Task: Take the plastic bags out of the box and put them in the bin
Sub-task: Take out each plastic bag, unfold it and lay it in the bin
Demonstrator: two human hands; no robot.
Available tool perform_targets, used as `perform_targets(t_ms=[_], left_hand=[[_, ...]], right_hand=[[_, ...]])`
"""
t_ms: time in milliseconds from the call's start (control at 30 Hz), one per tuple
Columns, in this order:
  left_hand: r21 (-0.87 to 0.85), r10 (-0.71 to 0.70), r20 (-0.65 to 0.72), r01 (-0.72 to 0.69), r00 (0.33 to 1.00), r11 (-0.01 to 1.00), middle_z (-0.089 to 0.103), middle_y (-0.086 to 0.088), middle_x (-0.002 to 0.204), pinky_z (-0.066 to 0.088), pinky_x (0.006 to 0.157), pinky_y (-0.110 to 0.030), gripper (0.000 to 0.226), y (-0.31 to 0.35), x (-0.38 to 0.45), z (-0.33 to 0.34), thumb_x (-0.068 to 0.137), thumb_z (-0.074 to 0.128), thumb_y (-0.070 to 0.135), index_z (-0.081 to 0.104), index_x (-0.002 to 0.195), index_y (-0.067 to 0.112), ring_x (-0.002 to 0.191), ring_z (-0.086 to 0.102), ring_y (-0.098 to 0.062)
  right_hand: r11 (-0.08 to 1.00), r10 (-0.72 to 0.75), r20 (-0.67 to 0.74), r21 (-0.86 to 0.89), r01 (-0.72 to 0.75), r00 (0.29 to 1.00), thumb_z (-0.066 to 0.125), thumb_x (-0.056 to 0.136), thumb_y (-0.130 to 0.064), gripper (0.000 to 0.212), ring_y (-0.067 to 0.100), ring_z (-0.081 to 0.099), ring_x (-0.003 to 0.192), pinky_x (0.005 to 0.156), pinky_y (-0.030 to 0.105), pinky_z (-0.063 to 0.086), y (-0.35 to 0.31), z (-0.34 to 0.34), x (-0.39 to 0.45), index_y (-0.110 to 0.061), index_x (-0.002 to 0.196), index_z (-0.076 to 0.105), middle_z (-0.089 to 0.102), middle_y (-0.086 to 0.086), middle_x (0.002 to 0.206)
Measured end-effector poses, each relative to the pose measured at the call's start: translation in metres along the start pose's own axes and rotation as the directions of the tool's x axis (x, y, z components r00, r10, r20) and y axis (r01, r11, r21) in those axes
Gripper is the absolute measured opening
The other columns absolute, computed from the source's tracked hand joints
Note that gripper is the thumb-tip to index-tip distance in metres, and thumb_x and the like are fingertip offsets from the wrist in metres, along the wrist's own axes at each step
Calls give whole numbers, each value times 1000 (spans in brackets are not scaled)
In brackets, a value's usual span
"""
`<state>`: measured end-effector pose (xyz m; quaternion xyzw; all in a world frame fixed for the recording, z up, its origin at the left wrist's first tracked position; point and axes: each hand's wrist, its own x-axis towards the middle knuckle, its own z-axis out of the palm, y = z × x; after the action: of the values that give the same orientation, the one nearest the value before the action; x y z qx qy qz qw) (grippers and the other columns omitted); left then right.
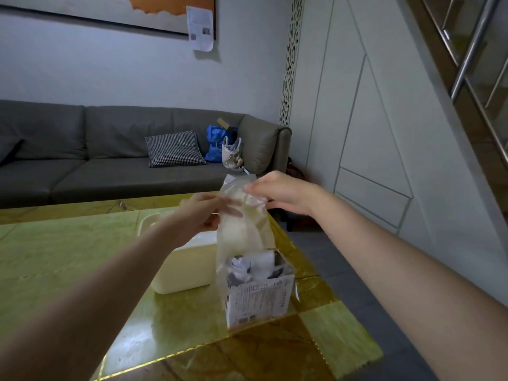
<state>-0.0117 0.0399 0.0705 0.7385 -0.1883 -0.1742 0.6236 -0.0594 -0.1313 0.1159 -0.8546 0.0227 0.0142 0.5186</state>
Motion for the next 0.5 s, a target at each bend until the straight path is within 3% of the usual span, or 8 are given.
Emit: perform_targets(t_ms=[67, 133, 200, 267, 333, 400, 467, 500], left_hand=[[-71, -24, 20, 25, 1000, 997, 67, -12, 96, 44, 66, -27, 23, 0, 0, 0, 94, 50, 18, 67, 104, 7, 77, 50, -23], [-51, -51, -25, 50, 998, 997, 68, -9, 92, 41, 60, -24, 26, 1, -2, -4, 95, 48, 17, 63, 110, 2, 68, 47, -22], [85, -98, -138, 110, 986, 990, 68, -5, 90, 37, 51, -20, 28, 1, -3, -9, 97, 43, 18, 59, 115, 3, 53, 40, -14], [91, -125, -221, 148, 967, 985, 66, -5, 102, 37, 48, -19, 33, 2, -6, -14, 98, 43, 29, 52, 122, 8, 49, 36, -10], [-13, -100, -107, 99, 989, 995, 62, -6, 115, 41, 52, -20, 50, 9, -12, -15, 90, 48, 48, 47, 126, 12, 52, 39, -10], [23, -46, 88, 44, 995, 999, 60, -4, 116, 47, 59, -20, 64, 15, -18, -6, 76, 56, 56, 47, 126, 17, 62, 48, -11], [60, -1, 185, -10, 983, 998, 64, 3, 93, 48, 56, -16, 49, 17, -22, 11, 77, 63, 45, 54, 116, 18, 64, 54, -8], [52, 24, 146, -31, 989, 998, 60, 5, 74, 44, 48, -14, 32, 14, -19, 17, 81, 66, 32, 58, 107, 16, 54, 50, -5]], right_hand=[[998, 7, -100, -60, -13, 995, 67, 86, -12, 26, 17, 58, 75, 70, 30, 52, -3, 8, 0, 7, 103, 63, 62, 13, 91], [1000, -9, -214, -30, 2, 977, 72, 83, -15, 18, 12, 56, 61, 52, 21, 48, -5, 11, 0, 1, 90, 67, 63, 7, 79], [999, -48, -356, -32, 39, 933, 74, 81, -21, 19, 12, 55, 54, 48, 20, 45, -6, 9, 0, -9, 75, 61, 62, 5, 70], [968, -160, -473, -249, 43, 866, 74, 80, -30, 26, 16, 55, 62, 59, 27, 47, -5, 6, 2, -12, 74, 55, 61, 5, 75], [885, -283, -486, -465, 29, 827, 72, 81, -36, 29, 18, 55, 75, 69, 31, 46, -7, 10, 1, -12, 77, 55, 59, 3, 82], [861, -328, -456, -505, 63, 827, 71, 81, -37, 33, 17, 55, 75, 68, 30, 45, -8, 17, 2, -13, 71, 51, 58, 2, 80], [877, -328, -420, -468, 108, 846, 72, 81, -38, 35, 13, 53, 67, 63, 28, 43, -12, 27, 2, -13, 68, 50, 56, 0, 73], [896, -307, -389, -426, 125, 869, 71, 81, -39, 35, 11, 52, 65, 61, 27, 42, -14, 31, 3, -12, 69, 52, 54, -1, 70]])
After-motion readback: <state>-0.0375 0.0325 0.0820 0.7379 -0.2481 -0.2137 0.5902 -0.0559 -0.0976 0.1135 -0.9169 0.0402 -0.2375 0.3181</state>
